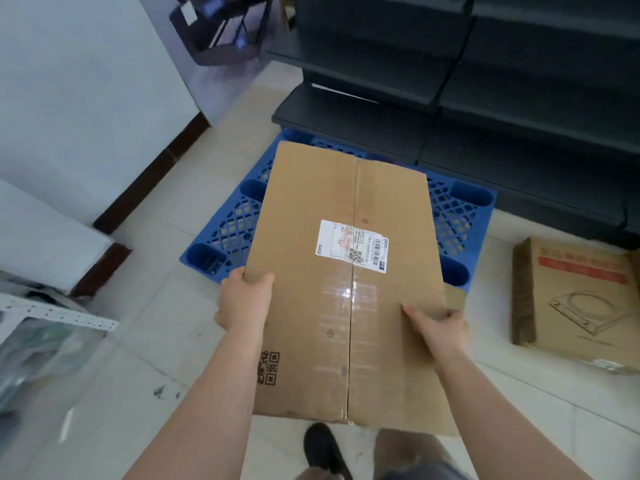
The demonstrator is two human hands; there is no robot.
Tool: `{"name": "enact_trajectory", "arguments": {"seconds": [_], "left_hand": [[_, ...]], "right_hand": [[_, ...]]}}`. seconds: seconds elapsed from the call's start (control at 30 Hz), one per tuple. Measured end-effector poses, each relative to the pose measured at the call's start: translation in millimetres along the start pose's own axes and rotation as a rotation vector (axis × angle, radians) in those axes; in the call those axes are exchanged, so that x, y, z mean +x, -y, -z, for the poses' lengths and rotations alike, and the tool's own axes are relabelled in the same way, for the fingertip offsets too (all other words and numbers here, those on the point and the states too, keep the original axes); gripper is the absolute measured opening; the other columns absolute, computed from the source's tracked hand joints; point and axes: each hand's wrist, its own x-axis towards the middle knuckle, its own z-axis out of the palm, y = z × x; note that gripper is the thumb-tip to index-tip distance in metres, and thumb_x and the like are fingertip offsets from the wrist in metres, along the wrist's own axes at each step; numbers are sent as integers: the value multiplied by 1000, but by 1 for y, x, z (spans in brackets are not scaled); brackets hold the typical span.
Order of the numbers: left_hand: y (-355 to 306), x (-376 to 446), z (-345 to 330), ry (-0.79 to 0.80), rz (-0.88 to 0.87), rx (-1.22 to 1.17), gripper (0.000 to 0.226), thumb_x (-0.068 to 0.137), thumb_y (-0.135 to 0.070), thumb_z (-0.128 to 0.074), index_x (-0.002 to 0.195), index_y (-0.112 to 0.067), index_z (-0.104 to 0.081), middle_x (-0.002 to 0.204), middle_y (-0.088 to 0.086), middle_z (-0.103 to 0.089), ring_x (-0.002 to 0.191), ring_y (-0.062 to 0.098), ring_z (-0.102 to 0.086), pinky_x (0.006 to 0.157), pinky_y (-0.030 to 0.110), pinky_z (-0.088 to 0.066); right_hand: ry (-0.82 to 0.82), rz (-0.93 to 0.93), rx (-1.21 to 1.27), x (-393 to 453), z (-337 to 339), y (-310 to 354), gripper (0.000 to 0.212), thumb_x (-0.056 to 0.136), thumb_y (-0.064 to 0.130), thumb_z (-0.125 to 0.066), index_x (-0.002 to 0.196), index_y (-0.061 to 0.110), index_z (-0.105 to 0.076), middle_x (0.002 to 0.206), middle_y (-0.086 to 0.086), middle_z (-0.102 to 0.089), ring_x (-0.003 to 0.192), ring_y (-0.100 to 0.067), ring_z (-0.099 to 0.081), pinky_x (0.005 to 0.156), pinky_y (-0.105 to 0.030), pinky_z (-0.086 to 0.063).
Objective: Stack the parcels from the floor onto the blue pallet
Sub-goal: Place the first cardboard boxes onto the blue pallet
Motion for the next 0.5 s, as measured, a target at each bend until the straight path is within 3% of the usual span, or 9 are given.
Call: {"name": "enact_trajectory", "arguments": {"seconds": [0.13,0.3,0.5], "left_hand": [[2,52,11,43,23,-9,45,72,-47,-52,114,-31,-55,113,3,-61,103,32,-58,93,51,-48],[-16,130,-4,81,24,78,35,78,-42,-53,111,-30,-54,112,4,-60,103,32,-56,98,52,-41],[-57,236,-43,130,31,78,46,77,-37,-55,120,-22,-54,117,9,-55,102,35,-54,96,51,-42]], "right_hand": [[-31,-27,-12,-2,-47,16,93,63,52,-78,133,6,-40,131,-16,-51,121,-37,-49,102,-51,-41],[-75,-69,-44,27,-98,52,89,65,54,-75,134,10,-41,132,-12,-52,122,-35,-49,99,-53,-43],[-82,-85,-97,96,-156,116,85,71,52,-73,136,7,-41,135,-14,-49,126,-35,-44,102,-52,-39]]}}
